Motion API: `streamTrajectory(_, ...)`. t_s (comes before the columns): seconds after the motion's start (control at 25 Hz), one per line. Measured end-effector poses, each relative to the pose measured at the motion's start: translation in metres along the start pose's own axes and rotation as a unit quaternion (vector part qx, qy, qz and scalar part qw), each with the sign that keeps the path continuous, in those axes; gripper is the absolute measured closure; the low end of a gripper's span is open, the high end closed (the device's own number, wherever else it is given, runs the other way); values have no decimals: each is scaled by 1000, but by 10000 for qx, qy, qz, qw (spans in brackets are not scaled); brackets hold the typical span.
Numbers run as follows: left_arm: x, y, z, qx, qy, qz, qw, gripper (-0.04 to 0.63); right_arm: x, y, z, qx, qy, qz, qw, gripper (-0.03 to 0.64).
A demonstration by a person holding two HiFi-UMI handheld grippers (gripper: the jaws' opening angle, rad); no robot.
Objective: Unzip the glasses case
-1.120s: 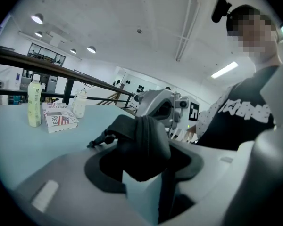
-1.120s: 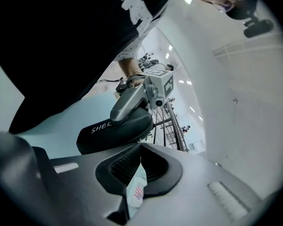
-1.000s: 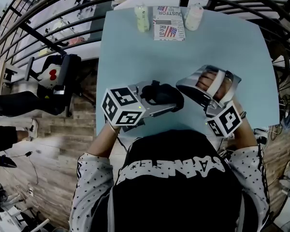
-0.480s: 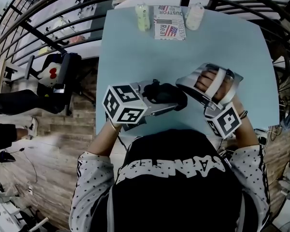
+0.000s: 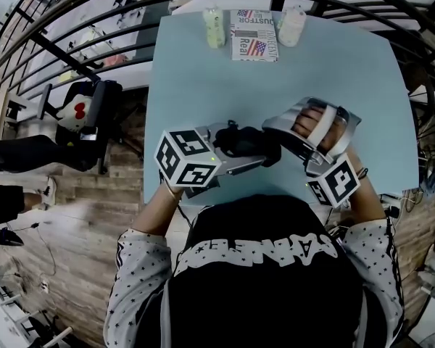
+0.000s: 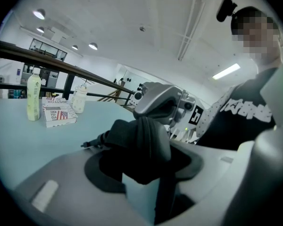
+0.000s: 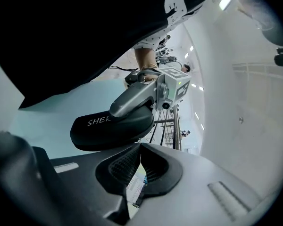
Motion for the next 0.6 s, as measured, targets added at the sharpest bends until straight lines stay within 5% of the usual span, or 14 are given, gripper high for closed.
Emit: streamTrajectory(0.6,1,1,0,-66,132,-183,9997,595,-2,3,3,69,-305,-119,9994,607)
Point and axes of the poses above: the fingertips, and each gripper's own axes: y forward along the fingers, z to its right, x out of its underside, the point moved 1 cm from there along -y, backward along the fingers, and after that the axes turned 3 degrees about z, right-handed, at the moved point
